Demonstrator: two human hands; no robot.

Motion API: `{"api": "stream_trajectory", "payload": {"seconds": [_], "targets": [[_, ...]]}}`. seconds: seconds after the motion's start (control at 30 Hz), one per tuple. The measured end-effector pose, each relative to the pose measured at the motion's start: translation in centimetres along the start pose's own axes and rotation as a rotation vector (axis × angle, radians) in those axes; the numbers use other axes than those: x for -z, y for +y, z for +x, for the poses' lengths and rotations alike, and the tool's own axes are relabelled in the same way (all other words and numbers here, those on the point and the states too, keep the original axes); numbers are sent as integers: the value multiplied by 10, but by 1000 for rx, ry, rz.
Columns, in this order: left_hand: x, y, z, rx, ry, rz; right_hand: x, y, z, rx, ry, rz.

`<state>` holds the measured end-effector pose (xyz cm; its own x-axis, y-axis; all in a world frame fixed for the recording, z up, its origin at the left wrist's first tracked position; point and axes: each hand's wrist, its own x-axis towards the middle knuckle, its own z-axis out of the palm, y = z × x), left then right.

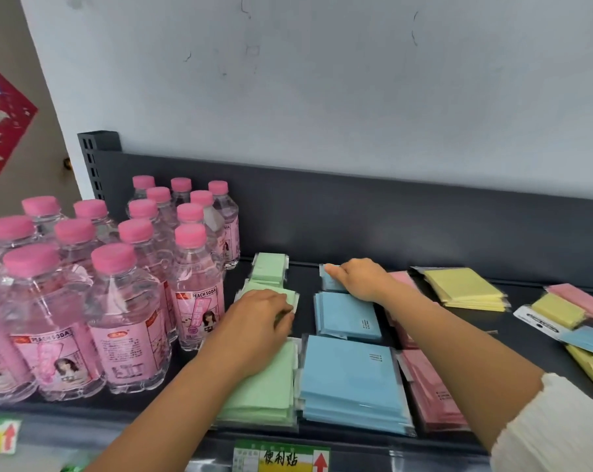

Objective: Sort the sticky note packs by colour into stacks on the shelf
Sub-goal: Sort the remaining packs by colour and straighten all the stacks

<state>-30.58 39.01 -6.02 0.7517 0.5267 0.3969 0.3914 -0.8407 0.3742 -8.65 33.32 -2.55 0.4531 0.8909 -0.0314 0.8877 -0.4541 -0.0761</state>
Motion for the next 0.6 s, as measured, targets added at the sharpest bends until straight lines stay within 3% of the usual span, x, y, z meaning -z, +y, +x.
{"api": "stream_trajectory", "payload": {"seconds": [0.17,0.37,0.6], "targets": [[-1,-1,0,-15,5,-18,4,0,-8,-28,-8,155],[1,-3,-1,-22,2,-46,16,4,-32,23,185,278],[4,-1,1,-32,-12,-28,12,-2,-78,42,272,320]]}}
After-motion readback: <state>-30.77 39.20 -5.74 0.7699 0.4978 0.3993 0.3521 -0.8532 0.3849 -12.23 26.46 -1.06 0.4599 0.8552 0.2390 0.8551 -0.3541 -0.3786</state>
